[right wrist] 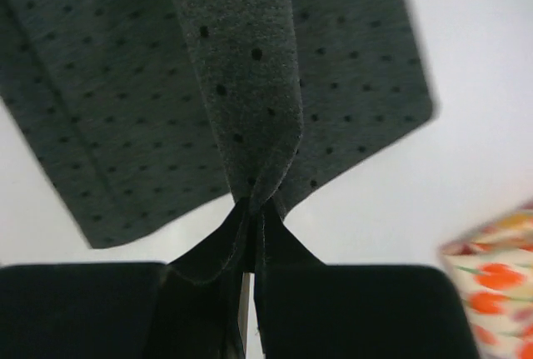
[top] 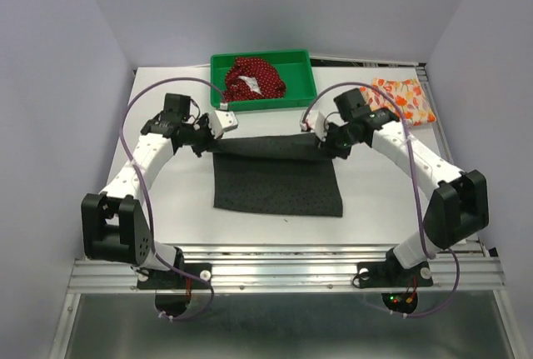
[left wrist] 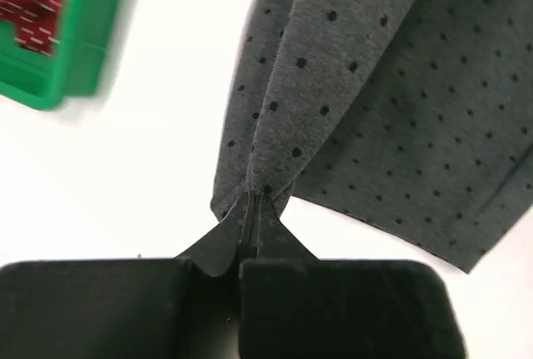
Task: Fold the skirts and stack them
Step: Fold the skirt
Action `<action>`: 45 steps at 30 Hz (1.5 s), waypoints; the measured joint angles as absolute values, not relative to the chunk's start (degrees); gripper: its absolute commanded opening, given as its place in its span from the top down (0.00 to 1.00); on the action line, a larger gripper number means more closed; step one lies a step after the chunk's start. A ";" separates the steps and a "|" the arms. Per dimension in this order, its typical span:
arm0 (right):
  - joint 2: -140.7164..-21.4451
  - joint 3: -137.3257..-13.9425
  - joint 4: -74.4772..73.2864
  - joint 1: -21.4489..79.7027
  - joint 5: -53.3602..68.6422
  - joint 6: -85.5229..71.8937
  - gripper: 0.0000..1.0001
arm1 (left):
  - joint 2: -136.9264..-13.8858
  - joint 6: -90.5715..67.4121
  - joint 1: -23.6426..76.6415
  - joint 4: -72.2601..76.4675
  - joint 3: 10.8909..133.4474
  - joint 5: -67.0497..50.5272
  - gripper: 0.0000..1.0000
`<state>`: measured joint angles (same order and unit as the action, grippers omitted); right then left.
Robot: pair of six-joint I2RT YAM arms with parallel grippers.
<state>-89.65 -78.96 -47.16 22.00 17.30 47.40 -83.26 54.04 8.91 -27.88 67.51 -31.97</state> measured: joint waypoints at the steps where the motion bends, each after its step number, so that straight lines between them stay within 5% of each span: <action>1: -89.10 -75.68 -47.31 23.22 17.28 46.81 0.99 | -82.26 54.74 8.93 -27.94 65.23 -31.86 1.00; 10: -89.32 -60.42 -40.56 26.46 14.61 40.16 0.99 | -75.35 56.01 15.86 -24.16 44.97 -25.43 1.00; 20: -94.70 -67.77 -37.01 26.46 8.51 38.30 0.99 | -83.74 47.77 16.03 -21.15 52.12 -21.93 1.00; 31: -89.73 -78.78 -43.66 26.44 7.27 39.09 0.99 | -76.77 48.62 16.78 -30.52 62.61 -22.26 1.00; 38: -78.46 -68.01 -45.76 27.73 8.99 39.38 0.99 | -66.48 51.24 23.27 -35.16 54.74 -22.15 1.00; 45: -79.92 -50.06 -42.15 30.61 10.00 38.48 0.93 | -76.18 50.92 26.96 -32.91 44.38 -20.62 1.00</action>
